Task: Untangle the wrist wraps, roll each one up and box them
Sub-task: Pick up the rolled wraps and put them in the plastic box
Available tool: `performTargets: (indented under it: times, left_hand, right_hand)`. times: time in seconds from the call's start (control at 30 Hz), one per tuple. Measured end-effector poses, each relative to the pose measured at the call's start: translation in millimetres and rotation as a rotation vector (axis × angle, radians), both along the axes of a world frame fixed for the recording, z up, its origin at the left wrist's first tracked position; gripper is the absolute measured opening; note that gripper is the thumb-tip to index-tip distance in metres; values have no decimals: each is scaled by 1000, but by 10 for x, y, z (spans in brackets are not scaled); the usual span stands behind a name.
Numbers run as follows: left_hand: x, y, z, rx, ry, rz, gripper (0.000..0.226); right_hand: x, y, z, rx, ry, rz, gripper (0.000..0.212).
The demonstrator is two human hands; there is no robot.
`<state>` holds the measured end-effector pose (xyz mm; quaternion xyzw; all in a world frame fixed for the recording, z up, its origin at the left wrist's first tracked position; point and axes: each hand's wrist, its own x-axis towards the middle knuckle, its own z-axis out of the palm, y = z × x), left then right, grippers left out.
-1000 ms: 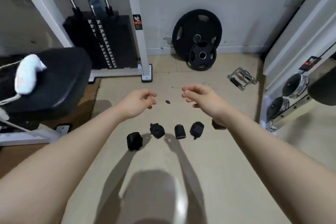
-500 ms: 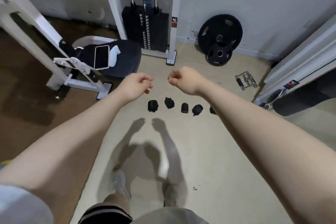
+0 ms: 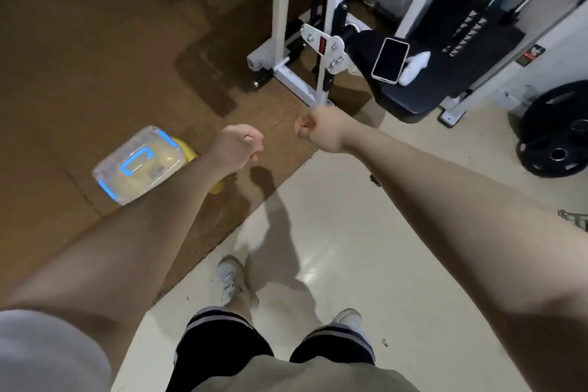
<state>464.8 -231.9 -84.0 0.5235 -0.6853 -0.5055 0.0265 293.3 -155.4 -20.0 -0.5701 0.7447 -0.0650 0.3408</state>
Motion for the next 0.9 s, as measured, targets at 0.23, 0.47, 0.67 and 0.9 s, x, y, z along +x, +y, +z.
performTargets:
  times: [0.23,0.47,0.67,0.9]
  left_hand:
    - [1720,-1085,-189,44,24,368,23]
    - [2582,-1868,-716,-3,-226,425,37]
    - [3152,-2441,-1567,-6,-249,575,44]
    - [3451,-2623,-2485,49,-482,560,56]
  right_hand:
    - [1403,-1340,-218,101,-16,214,28]
    - [2148,-2456,-901,219,47,342,36]
    - [2481,-3309,-1721,301,58,370,51]
    - [2752,-3592,-2875,334,20,331,46]
